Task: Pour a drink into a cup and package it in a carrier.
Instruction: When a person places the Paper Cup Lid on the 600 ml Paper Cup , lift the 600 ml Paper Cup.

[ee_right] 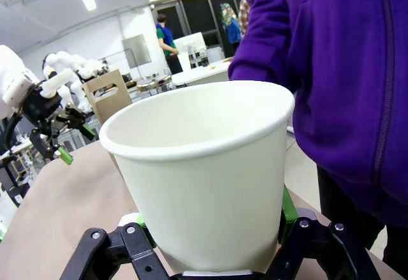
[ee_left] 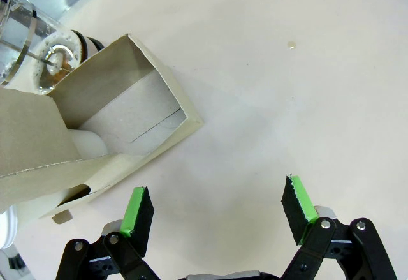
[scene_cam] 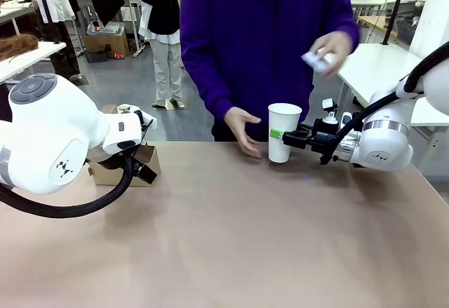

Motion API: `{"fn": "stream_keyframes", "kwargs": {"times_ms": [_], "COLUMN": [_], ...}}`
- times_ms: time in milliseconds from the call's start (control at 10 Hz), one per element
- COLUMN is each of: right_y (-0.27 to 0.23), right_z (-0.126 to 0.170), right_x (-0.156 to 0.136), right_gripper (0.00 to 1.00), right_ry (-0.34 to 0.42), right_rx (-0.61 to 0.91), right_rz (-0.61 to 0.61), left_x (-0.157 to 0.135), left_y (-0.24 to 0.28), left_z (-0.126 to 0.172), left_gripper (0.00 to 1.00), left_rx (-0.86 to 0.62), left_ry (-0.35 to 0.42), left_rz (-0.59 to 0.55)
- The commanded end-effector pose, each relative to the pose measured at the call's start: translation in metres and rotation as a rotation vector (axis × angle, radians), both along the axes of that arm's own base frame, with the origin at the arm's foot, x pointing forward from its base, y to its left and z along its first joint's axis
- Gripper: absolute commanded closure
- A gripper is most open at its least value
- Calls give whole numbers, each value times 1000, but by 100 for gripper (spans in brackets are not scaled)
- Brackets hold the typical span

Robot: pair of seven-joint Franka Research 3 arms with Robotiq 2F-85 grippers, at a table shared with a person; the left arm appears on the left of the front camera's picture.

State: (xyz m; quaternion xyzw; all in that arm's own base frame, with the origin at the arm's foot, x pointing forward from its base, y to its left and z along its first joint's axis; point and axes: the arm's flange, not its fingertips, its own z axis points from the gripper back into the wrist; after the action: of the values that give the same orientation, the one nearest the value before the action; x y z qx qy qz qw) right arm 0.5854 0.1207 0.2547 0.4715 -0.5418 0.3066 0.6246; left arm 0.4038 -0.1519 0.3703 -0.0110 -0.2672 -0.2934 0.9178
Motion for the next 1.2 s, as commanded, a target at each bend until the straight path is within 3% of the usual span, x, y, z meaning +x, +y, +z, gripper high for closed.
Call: {"fn": "stream_keyframes", "kwargs": {"times_ms": [0, 1100], "right_y": [2, 2], "right_z": [3, 3], "right_x": [0, 0], "right_gripper": [20, 20], "right_ry": [-2, -2], "right_rx": [10, 10], "right_rz": [-9, -9], "left_x": [0, 0], "left_y": [0, 0], "left_z": [0, 0], "left_gripper": [0, 0], "left_rx": [-2, -2], "left_ry": [0, 0], "left_rz": [-1, -1]}}
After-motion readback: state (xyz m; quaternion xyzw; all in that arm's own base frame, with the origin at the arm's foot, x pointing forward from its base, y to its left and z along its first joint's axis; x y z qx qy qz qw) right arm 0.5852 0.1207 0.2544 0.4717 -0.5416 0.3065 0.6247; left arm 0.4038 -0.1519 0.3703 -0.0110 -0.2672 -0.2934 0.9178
